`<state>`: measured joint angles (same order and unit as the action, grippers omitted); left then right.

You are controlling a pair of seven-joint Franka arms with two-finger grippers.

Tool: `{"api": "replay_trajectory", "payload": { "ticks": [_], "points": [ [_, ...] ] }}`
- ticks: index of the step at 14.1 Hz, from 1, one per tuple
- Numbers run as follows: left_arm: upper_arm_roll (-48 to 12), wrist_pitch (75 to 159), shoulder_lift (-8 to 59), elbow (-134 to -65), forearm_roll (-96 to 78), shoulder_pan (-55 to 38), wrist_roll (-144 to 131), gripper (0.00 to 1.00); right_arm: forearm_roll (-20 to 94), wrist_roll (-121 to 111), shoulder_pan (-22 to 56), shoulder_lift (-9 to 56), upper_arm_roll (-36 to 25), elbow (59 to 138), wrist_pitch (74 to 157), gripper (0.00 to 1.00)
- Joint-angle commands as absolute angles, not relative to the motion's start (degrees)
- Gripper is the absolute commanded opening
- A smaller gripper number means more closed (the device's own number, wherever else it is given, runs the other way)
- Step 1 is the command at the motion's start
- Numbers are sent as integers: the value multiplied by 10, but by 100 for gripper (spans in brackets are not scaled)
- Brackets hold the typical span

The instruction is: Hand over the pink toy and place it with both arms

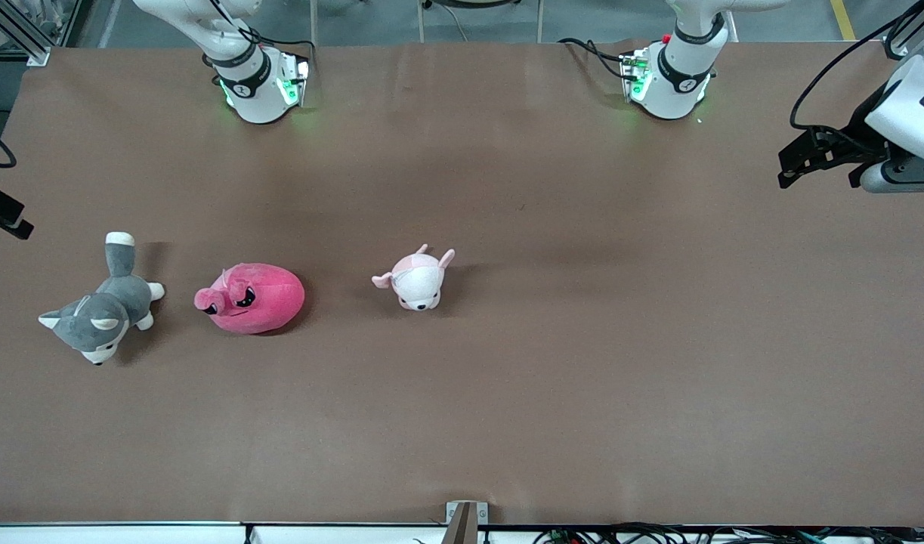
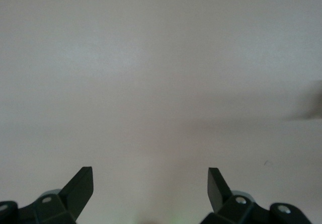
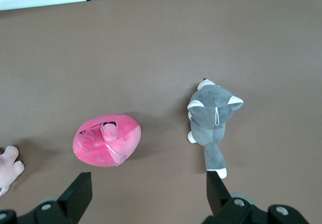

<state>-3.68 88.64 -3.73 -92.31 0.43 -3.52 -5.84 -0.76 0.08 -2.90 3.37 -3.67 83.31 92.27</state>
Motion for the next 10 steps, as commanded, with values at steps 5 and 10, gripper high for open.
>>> {"api": "replay_trajectory", "payload": {
  "ticks": [5,10],
  "points": [
    [-40,881,-32,-910,14,-36,-59,100,-17,4,-18,-63,-37,961,941,100],
    [-40,880,-33,-908,14,-34,-55,100,-18,-6,-18,-72,-37,975,946,100]
  ]
}}
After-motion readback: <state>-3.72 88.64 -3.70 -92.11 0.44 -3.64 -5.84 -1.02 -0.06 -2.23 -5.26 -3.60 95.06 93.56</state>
